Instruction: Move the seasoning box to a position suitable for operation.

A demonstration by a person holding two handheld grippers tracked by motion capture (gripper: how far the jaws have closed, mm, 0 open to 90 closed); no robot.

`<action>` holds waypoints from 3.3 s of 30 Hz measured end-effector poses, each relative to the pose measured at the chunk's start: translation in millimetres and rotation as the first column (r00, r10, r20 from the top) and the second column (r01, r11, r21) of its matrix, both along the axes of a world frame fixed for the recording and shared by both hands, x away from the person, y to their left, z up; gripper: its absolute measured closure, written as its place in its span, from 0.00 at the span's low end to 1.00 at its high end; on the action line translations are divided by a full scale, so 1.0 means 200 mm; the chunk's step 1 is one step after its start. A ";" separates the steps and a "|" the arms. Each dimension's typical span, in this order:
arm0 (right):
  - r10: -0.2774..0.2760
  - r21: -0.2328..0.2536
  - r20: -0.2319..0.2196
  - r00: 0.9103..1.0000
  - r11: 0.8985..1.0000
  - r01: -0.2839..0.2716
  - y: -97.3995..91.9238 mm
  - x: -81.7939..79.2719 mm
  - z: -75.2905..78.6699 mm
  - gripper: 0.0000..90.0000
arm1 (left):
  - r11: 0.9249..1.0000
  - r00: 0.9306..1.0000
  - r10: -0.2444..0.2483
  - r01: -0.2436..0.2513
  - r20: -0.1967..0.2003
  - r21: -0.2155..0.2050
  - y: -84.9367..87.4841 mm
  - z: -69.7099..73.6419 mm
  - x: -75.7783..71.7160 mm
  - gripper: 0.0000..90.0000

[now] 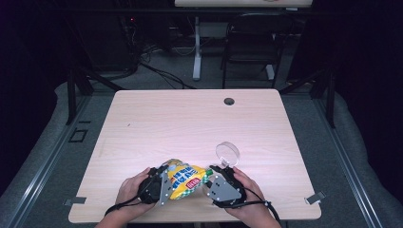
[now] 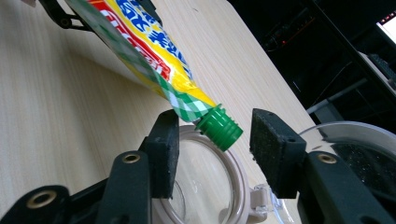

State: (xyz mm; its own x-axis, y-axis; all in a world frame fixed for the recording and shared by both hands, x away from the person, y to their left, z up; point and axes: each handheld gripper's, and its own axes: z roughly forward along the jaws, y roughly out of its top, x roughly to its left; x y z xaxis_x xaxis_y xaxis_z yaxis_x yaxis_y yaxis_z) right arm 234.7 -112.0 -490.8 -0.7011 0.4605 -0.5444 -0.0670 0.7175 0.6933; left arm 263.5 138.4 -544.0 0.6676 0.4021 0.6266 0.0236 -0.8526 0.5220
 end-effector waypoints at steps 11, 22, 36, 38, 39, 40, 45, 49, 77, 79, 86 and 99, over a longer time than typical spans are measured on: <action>0.021 -0.032 0.035 0.999 0.999 -0.020 0.02 -0.01 -0.01 0.61 | 1.000 1.000 -0.004 0.004 0.008 0.009 -0.01 0.01 0.00 0.64; 0.020 -0.043 0.043 0.999 0.999 -0.018 0.02 0.00 -0.01 0.61 | 1.000 1.000 -0.001 0.001 0.008 0.013 -0.02 0.01 0.00 0.64; 0.007 -0.061 0.031 0.999 0.998 -0.006 0.02 0.00 -0.04 0.66 | 0.999 1.000 0.007 -0.009 0.031 0.047 -0.03 0.00 0.00 0.64; 0.007 -0.070 0.037 0.999 0.998 -0.005 0.03 0.00 -0.04 0.67 | 0.999 0.999 0.011 -0.013 0.041 0.053 -0.03 0.00 0.00 0.64; 0.005 -0.066 0.041 0.999 0.998 -0.002 0.03 0.00 -0.04 0.68 | 0.999 0.999 0.011 -0.013 0.046 0.050 -0.03 0.00 0.00 0.64; 0.005 -0.066 0.041 0.999 0.998 -0.002 0.03 0.00 -0.04 0.68 | 0.999 0.999 0.011 -0.013 0.046 0.050 -0.03 0.00 0.00 0.64; -0.004 -0.110 0.057 0.998 0.994 0.010 0.04 0.00 -0.06 0.73 | 0.998 0.999 0.013 -0.017 0.052 0.069 -0.03 0.01 0.00 0.65; -0.004 -0.115 0.061 0.998 0.993 0.011 0.04 0.00 -0.06 0.73 | 0.997 0.998 0.012 -0.017 0.067 0.078 -0.04 0.01 0.00 0.65; -0.020 -0.197 0.126 0.992 0.979 0.045 0.06 -0.02 -0.07 0.77 | 0.996 0.994 0.013 -0.023 0.104 0.089 -0.05 0.02 0.00 0.65; -0.021 -0.190 0.120 0.993 0.981 0.044 0.06 -0.02 -0.08 0.77 | 0.994 0.994 0.009 -0.021 0.113 0.107 -0.05 0.03 0.00 0.65; -0.023 -0.195 0.116 0.993 0.980 0.046 0.07 -0.02 -0.09 0.78 | 0.990 0.988 0.009 -0.031 0.152 0.141 -0.05 0.03 -0.01 0.65; -0.023 -0.187 0.123 0.992 0.981 0.046 0.06 -0.02 -0.09 0.78 | 0.975 0.974 -0.018 -0.033 0.227 0.219 -0.06 0.06 -0.01 0.65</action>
State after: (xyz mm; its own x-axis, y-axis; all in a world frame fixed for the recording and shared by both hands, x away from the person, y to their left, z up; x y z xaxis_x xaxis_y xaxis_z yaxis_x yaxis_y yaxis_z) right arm 230.3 -99.4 -508.9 -0.6110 0.3638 -0.7031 -0.1142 0.8383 0.5331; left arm 260.7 126.7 -532.0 0.4954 0.2419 0.8343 -0.0661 -0.9471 0.3139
